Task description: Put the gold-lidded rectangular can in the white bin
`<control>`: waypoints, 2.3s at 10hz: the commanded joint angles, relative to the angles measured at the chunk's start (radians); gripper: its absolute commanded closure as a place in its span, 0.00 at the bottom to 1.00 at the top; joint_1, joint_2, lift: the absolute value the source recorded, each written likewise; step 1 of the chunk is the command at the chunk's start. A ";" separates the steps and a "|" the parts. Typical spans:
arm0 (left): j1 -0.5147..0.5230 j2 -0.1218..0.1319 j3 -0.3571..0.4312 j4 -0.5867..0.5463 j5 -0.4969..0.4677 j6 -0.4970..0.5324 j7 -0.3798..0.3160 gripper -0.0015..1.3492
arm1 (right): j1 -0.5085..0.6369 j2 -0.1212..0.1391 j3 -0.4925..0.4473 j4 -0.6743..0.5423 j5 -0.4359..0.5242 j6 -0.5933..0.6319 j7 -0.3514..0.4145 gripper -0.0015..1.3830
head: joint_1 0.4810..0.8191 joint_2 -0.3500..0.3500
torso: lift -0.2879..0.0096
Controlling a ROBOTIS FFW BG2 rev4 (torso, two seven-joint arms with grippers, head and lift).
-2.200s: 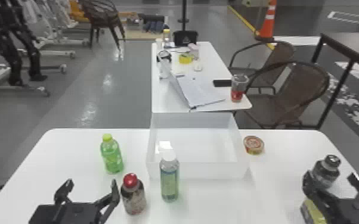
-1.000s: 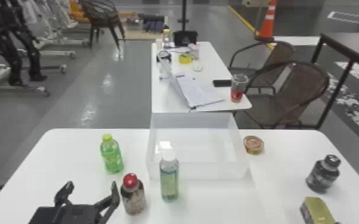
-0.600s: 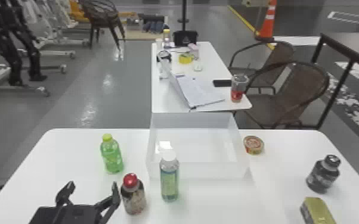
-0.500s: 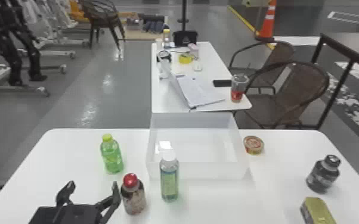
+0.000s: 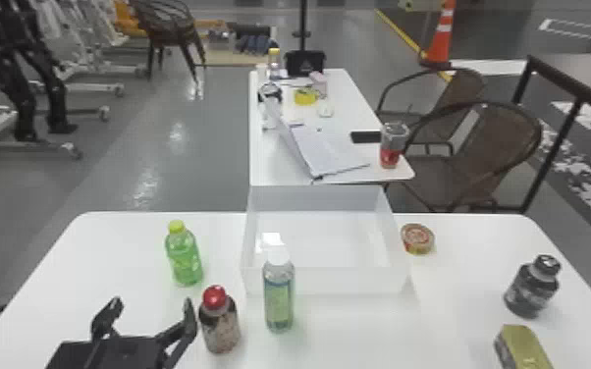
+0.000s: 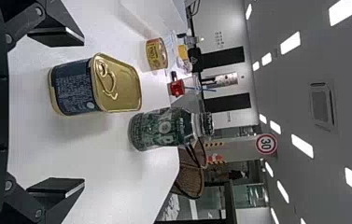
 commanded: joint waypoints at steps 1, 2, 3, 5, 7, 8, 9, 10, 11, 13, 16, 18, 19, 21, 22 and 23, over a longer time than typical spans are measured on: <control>0.000 -0.001 0.000 0.002 0.000 -0.002 0.000 0.12 | -0.018 0.001 0.000 0.020 0.004 0.000 0.006 0.16 | 0.20 0.50 | 0.63; 0.000 -0.001 0.000 0.002 0.002 -0.003 0.000 0.12 | -0.027 0.001 0.000 0.023 0.010 0.000 0.009 0.16 | 0.20 0.50 | 0.63; 0.000 -0.004 0.000 0.003 0.002 -0.005 0.000 0.12 | -0.039 0.001 0.000 0.032 0.012 0.000 0.011 0.16 | 0.20 0.50 | 0.63; -0.002 -0.007 0.002 0.005 0.002 -0.010 -0.001 0.12 | -0.061 0.001 0.000 0.046 0.033 0.000 0.012 0.16 | 0.20 0.50 | 0.63; 0.000 -0.007 0.003 0.006 0.005 -0.014 -0.001 0.12 | -0.096 0.001 0.000 0.075 0.050 0.000 0.012 0.16 | 0.20 0.50 | 0.63; -0.002 -0.009 0.003 0.009 0.006 -0.017 -0.001 0.12 | -0.119 0.001 0.002 0.092 0.058 0.002 0.012 0.16 | 0.20 0.50 | 0.63; -0.005 -0.007 0.005 0.014 0.012 -0.025 -0.008 0.12 | -0.131 0.001 0.002 0.101 0.062 0.008 0.012 0.16 | 0.20 0.50 | 0.63; -0.003 -0.007 0.006 0.017 0.017 -0.030 -0.008 0.12 | -0.139 0.001 0.002 0.109 0.065 0.014 0.012 0.16 | 0.20 0.50 | 0.63; -0.005 -0.009 0.006 0.017 0.017 -0.031 -0.009 0.12 | -0.148 0.001 0.002 0.118 0.067 0.017 0.012 0.16 | 0.20 0.50 | 0.63; -0.003 -0.016 0.014 0.020 0.017 -0.034 -0.018 0.12 | -0.180 0.001 0.002 0.144 0.092 0.035 0.012 0.16 | 0.20 0.50 | 0.63; -0.006 -0.030 0.023 0.025 0.012 -0.039 -0.034 0.12 | -0.233 0.001 0.002 0.170 0.147 0.046 0.012 0.16 | 0.20 0.50 | 0.63; -0.006 -0.036 0.028 0.026 0.012 -0.039 -0.038 0.12 | -0.248 0.001 0.002 0.181 0.177 0.052 0.011 0.16 | 0.20 0.50 | 0.63; -0.006 -0.039 0.029 0.028 0.012 -0.039 -0.040 0.12 | -0.252 0.001 0.000 0.193 0.180 0.052 0.011 0.22 | 0.20 0.50 | 0.63; -0.006 -0.041 0.029 0.031 0.012 -0.040 -0.041 0.12 | -0.254 0.001 0.002 0.201 0.162 0.052 0.003 0.86 | 0.20 0.50 | 0.63; -0.006 -0.043 0.029 0.032 0.012 -0.040 -0.043 0.12 | -0.245 0.001 0.002 0.187 0.153 0.052 -0.006 0.89 | 0.20 0.50 | 0.63; -0.008 -0.043 0.029 0.032 0.011 -0.040 -0.043 0.12 | -0.239 0.001 0.002 0.170 0.141 0.052 -0.006 0.89 | 0.20 0.50 | 0.63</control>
